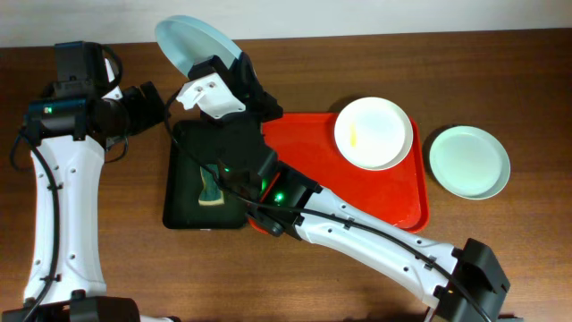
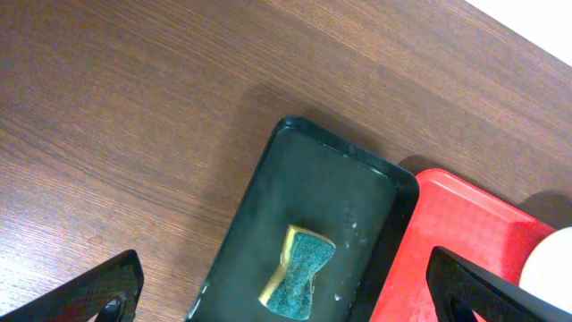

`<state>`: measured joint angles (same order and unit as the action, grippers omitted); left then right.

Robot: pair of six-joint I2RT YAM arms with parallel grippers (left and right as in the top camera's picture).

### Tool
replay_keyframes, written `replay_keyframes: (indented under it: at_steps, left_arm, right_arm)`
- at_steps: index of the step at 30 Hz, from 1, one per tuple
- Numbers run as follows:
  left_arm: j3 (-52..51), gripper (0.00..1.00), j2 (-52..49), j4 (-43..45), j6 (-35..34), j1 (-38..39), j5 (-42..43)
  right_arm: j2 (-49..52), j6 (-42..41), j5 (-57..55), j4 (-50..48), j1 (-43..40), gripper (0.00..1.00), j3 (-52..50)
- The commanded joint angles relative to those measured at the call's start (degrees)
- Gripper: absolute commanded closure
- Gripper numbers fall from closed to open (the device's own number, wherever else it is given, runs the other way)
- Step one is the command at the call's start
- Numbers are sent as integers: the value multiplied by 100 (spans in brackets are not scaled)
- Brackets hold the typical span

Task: Clean dirty plates on tray and stack at the side
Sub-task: 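Carry the light blue plate right and stack it on the light green plate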

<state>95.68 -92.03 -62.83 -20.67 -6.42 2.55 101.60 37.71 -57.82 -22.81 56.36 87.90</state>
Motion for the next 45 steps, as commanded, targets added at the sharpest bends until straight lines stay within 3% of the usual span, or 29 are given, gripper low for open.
replay_keyframes:
  at_steps: [1, 4, 6, 9, 12, 14, 17, 22, 31, 38, 45]
  left_arm:
    - [15, 1, -31, 2, -52, -13, 2]
    - [15, 1, -31, 2, -52, -13, 0]
    - [15, 1, -31, 2, -52, -13, 2]
    - [15, 1, -31, 2, -52, -13, 0]
    - [15, 1, -31, 2, -52, -13, 2]
    - [15, 1, -31, 2, -52, -13, 2]
    - [15, 1, -31, 2, -52, -13, 2]
    - [15, 1, -31, 2, -52, -13, 0]
    - [15, 1, -31, 2, -52, -13, 2]
    - [13, 1, -31, 2, -52, -13, 2]
    - [15, 1, -31, 2, -52, -13, 2]
  right_arm:
    - [-39, -2, 42, -66, 24, 96, 83]
    - [-39, -175, 7, -52, 0, 96, 83]
    - [-39, -787, -11, 181, -55, 96, 83]
    - [-39, -2216, 13, 1207, -140, 96, 83]
    - [-15, -4181, 402, 2922, -293, 96, 83]
    - [72, -5755, 1386, 4262, -518, 96, 79]
    - [254, -6710, 2691, 5099, -863, 96, 79]
    - [313, -6763, 3818, 5195, -1462, 96, 96]
    - [-542, -6763, 5493, 6015, -3648, 96, 116]
    - [-533, -6752, 5676, 7442, -5788, 96, 116]
    - [-522, -6664, 5678, 8105, -7584, 96, 116]
